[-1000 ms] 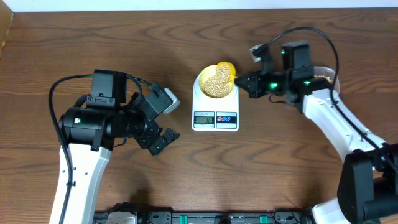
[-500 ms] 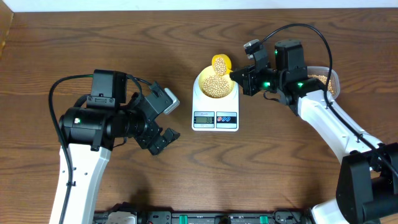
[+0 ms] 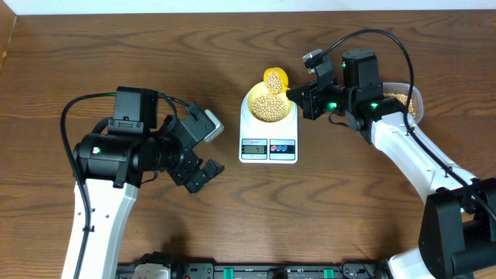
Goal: Scoop item into bowl and weigh 50g on scale
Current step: 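Tilt the scoop to pour soybeans into the bowl, right gripper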
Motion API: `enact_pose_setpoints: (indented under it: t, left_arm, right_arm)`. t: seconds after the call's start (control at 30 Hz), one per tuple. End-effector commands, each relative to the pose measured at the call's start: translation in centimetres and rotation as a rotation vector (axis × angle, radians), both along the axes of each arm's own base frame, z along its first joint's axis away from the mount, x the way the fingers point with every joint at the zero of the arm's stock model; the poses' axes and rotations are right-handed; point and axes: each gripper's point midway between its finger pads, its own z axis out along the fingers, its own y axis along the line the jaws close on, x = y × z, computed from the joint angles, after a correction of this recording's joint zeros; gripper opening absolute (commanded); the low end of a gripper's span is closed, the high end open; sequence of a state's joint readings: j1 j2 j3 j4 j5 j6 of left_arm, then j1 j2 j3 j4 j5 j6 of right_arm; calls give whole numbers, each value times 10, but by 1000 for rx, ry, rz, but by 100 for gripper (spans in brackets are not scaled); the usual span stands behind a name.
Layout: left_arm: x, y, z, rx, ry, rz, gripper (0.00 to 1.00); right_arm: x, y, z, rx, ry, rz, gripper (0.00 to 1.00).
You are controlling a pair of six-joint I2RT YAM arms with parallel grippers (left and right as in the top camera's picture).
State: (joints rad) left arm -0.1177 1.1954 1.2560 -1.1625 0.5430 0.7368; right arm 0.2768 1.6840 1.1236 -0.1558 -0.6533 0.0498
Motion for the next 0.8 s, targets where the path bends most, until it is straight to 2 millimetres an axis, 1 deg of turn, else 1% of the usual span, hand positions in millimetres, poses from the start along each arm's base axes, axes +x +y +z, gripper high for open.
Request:
enact_pose_setpoints:
  t: [0.0,0.13,0.23,0.37,0.77]
  left_arm:
    - [1,2,0,5,2,8,98]
    - [1,2,0,5,2,8,98]
    - [1,2,0,6,2,9,98]
    - [1,2,0,5,2,8,98]
    - [1,2,0,5,2,8,98]
  right_arm:
    - [0,3,4,-32,-76,50,1]
    - [2,3,7,-27,-93,49,1]
    - [-1,4,4,-39,-88,61,1]
    - [2,3,7,-69,-166,98,1]
    - [2,1,4,-90,-178,106,1]
